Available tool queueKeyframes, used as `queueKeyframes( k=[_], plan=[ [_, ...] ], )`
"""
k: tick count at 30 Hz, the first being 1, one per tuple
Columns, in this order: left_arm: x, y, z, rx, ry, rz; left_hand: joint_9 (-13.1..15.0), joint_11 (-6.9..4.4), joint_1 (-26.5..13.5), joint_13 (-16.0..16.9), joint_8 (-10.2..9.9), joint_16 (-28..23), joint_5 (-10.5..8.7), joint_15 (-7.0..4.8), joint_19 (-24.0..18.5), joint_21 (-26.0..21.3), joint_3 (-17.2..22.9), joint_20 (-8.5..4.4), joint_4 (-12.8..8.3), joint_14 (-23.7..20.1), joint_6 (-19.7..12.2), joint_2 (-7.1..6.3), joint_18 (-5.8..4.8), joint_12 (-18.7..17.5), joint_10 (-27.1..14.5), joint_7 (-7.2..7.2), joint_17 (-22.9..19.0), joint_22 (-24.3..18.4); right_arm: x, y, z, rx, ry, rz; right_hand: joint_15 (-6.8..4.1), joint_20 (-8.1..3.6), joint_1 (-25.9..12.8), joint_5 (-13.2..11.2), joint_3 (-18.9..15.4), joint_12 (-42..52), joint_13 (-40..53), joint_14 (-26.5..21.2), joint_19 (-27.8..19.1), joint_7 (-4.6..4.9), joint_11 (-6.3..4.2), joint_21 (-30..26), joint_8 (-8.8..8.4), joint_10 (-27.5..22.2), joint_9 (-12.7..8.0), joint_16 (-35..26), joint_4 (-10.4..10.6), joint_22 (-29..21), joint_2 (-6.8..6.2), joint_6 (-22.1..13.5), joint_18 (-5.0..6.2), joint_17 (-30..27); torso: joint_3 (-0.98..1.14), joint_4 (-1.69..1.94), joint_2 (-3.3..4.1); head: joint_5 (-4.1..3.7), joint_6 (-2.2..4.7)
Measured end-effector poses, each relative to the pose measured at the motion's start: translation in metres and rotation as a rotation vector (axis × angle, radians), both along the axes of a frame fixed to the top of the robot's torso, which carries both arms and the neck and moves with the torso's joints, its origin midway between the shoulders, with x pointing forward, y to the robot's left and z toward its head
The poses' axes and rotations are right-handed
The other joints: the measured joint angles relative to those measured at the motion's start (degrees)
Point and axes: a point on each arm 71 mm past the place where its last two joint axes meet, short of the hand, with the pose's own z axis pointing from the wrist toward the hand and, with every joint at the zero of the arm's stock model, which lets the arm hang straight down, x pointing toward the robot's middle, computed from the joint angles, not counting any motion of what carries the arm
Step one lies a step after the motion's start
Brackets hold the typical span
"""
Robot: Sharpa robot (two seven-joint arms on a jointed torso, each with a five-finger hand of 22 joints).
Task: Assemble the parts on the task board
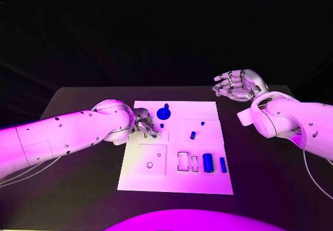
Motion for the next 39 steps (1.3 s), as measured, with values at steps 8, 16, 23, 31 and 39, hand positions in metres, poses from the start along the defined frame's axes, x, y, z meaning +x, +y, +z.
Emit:
queueKeyframes(
  k=[8, 16, 23, 31, 39],
  plan=[
    [0.000, 0.001, 0.000, -0.001, -0.001, 0.000, 0.0, 0.01, -0.9, 0.2, -0.4, 0.0, -2.69, 0.00, 0.0, 0.0, -1.9, 0.00, 0.5, 0.0, 0.2, 0.91, 0.01, 0.0, 0.0, 0.19, 0.0, 0.0, 0.000, 0.000, 0.000, 0.000, -0.002, -0.002, 0.68, 1.03, -0.6, -0.3, -1.1, -0.3, 0.0, -1.7, -1.0, 0.00, 0.33, -1.3, -0.33, -0.3, -0.4, -1.6, -0.2, -1.1, 0.17, 0.0, -0.01, -0.8, -0.02, -0.02, 0.00, -0.12, -0.01],
    [-0.001, 0.002, 0.000, -0.001, 0.002, 0.000, 0.0, 0.01, -1.7, 0.4, -0.6, 0.0, -4.57, 0.00, 0.0, 0.0, -3.4, 0.00, 0.5, 0.0, 0.2, 1.11, 0.01, 0.0, 0.0, 0.19, 0.0, 0.0, 0.000, 0.000, 0.000, 0.000, -0.005, -0.003, 2.18, 2.26, -1.1, -0.6, -3.2, -1.1, 0.0, -4.7, -5.6, 0.00, 0.85, -2.2, -0.56, -0.8, -1.0, -4.3, -0.4, -4.6, 0.61, 0.0, -0.01, -3.3, -0.02, 0.02, -0.08, -0.21, -0.07],
    [-0.002, 0.003, 0.001, -0.001, 0.005, -0.001, 0.0, 0.01, -2.7, 0.4, -0.6, 0.0, -7.49, 0.00, 0.0, 0.0, -4.9, 0.00, 0.6, 0.0, 0.2, 1.86, 0.01, 0.0, 0.0, 0.18, 0.0, 0.0, 0.001, 0.000, 0.000, 0.000, -0.006, -0.004, 2.70, 3.36, -1.6, -0.6, -4.8, -1.7, 0.0, -5.8, -10.6, 0.05, 1.24, -2.4, -0.78, -1.2, -1.4, -5.3, -0.2, -8.0, 1.13, 0.4, -0.01, -5.3, -0.02, 0.05, -0.10, -0.10, -0.01],
    [-0.001, 0.004, 0.005, -0.012, 0.002, 0.006, 0.0, 0.02, -2.9, 0.4, -0.8, 0.0, -9.29, 0.00, 0.0, 0.0, -6.6, 0.01, 0.6, 0.0, 0.2, 2.09, 0.01, 0.0, 0.0, 0.20, 0.0, 0.0, 0.002, -0.001, 0.000, 0.000, -0.007, -0.005, 2.70, 3.65, -1.6, -0.6, -5.1, -1.9, 0.0, -5.8, -11.3, 0.05, 1.24, -2.4, -0.78, -1.2, -1.5, -5.3, -0.2, -8.7, 1.14, 0.4, -0.01, -5.8, -0.02, 0.05, -0.15, -0.11, 0.08],
    [0.009, 0.013, 0.028, -0.049, -0.034, 0.042, 0.0, 0.32, -2.9, -1.8, -1.2, 0.0, -9.56, 0.00, -0.9, -0.9, -7.8, -0.01, 0.5, 0.0, -0.3, 2.11, 0.01, -1.4, -1.2, 0.67, 0.0, 0.0, 0.003, -0.001, 0.000, -0.001, -0.007, -0.008, 2.70, 3.65, -1.3, -0.6, -5.3, -1.9, 0.0, -5.8, -11.7, 0.05, 1.24, -2.4, -0.78, -1.2, -1.5, -5.3, -0.1, -8.8, 1.36, 0.4, 0.00, -5.8, -0.02, 0.09, -0.16, -0.02, 0.38]
  ],
)
